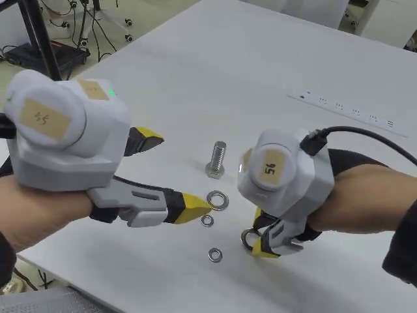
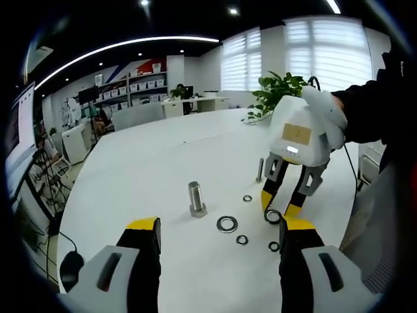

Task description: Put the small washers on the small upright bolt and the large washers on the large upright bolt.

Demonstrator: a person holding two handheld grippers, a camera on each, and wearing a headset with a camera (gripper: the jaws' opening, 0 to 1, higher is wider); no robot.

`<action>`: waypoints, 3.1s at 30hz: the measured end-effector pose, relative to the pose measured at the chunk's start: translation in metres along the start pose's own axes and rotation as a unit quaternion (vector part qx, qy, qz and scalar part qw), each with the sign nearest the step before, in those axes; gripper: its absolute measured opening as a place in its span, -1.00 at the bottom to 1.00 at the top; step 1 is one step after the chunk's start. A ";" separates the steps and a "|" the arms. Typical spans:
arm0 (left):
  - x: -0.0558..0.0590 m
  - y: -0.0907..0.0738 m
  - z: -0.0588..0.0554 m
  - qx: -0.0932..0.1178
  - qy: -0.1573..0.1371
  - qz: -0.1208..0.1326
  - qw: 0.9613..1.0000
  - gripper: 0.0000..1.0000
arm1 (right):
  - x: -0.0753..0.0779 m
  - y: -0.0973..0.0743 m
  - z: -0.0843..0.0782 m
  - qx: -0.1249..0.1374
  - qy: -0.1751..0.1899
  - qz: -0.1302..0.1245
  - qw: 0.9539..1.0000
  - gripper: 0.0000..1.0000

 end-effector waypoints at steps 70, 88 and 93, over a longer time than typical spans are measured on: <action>0.008 0.001 0.006 0.014 0.001 -0.017 1.000 0.45 | 0.122 -0.040 0.066 0.007 -0.031 -0.032 0.999 -0.55; 0.008 0.001 0.005 0.011 0.001 -0.019 1.000 0.45 | 0.123 -0.023 0.060 0.006 -0.016 -0.017 1.000 -0.55; 0.008 0.001 0.005 0.012 0.001 -0.019 1.000 0.44 | 0.124 -0.016 0.058 0.008 -0.007 -0.015 1.000 -0.55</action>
Point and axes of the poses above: the centre of the closed fingertips' face, and the gripper's own axes: y roughly forward along the fingers, x roughly to its right, z roughly out of its top, the point moved 3 cm from there along -y, roughly backward along the fingers, and after that the axes turned 6 degrees about -y, right-handed, at the moved point
